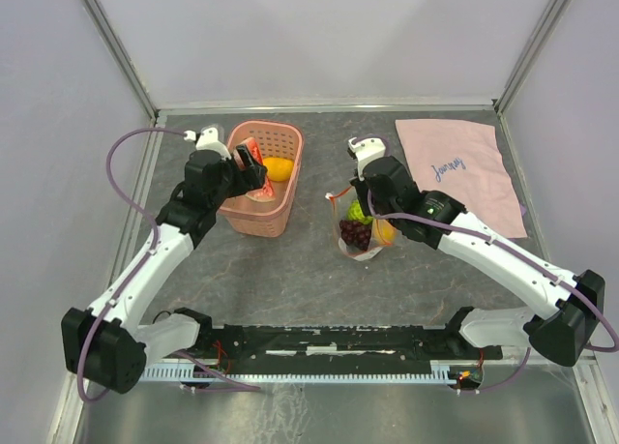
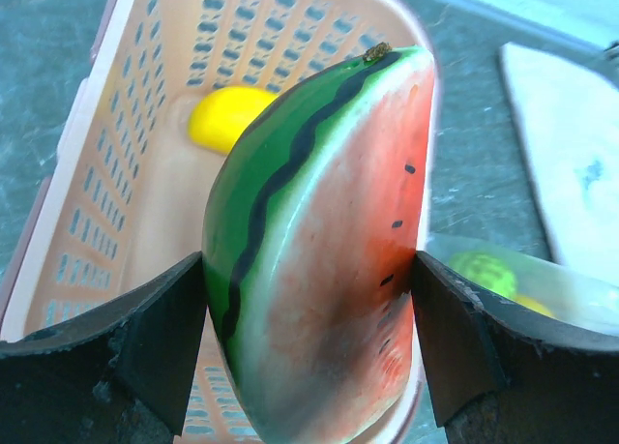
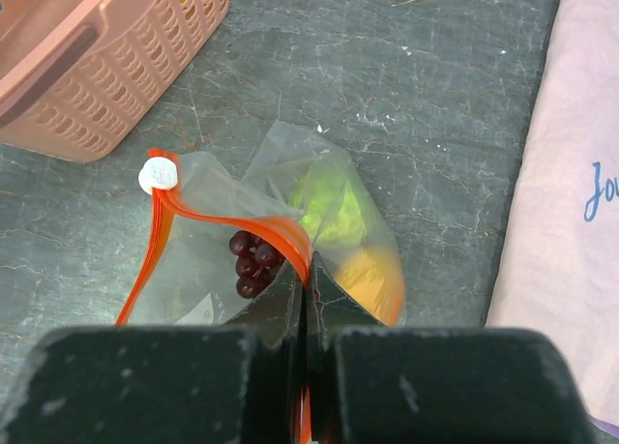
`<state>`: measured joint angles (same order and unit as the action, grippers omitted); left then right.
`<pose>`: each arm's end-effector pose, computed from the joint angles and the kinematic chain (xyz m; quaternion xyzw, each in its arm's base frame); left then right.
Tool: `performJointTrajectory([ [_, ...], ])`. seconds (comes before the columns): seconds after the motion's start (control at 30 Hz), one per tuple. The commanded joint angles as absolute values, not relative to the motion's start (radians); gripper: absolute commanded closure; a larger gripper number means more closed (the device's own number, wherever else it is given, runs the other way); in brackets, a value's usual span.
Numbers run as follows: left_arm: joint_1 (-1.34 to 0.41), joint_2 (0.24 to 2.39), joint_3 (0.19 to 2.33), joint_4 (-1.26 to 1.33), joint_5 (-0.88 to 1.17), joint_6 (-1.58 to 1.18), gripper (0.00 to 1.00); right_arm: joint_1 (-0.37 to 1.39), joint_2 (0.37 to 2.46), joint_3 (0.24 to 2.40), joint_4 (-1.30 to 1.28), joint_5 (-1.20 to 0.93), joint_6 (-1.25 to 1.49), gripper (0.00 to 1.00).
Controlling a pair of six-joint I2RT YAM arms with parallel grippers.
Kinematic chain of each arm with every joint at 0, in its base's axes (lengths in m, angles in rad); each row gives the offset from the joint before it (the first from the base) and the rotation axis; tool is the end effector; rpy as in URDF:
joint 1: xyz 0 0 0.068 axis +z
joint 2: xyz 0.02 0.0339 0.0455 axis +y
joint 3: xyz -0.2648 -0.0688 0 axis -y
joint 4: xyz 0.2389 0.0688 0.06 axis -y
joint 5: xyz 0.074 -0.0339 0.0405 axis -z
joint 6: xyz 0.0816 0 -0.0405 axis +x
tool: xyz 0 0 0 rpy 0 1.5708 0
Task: Place the food in the zip-top bag and seal the zipper
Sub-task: Pick up the fake fruit from the bin, then place the fake fruit in the zipper food storage bag.
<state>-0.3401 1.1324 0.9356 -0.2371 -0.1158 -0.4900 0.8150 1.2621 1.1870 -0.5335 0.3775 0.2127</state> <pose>0.2806 -0.0893 0.3002 -0.0941 0.8366 -0.1721 0.5115 0.2312 0.2015 0.3220 -0.1754 0.8573 0.0786 0.4776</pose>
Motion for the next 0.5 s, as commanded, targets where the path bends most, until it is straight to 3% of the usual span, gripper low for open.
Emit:
performJointTrajectory([
  [0.0, -0.348, 1.040, 0.886, -0.036, -0.041, -0.534, 0.42, 0.811, 1.260, 1.221, -0.467, 0.371, 0.234, 0.99],
  [0.2, -0.400, 0.957, 0.827, 0.080, 0.026, -0.565, 0.42, 0.811, 1.251, 1.223, -0.457, 0.371, 0.249, 0.99],
  [0.47, -0.622, 0.880, 0.694, 0.332, -0.048, -0.528, 0.42, 0.811, 1.251, 1.228, -0.448, 0.352, 0.278, 0.99],
])
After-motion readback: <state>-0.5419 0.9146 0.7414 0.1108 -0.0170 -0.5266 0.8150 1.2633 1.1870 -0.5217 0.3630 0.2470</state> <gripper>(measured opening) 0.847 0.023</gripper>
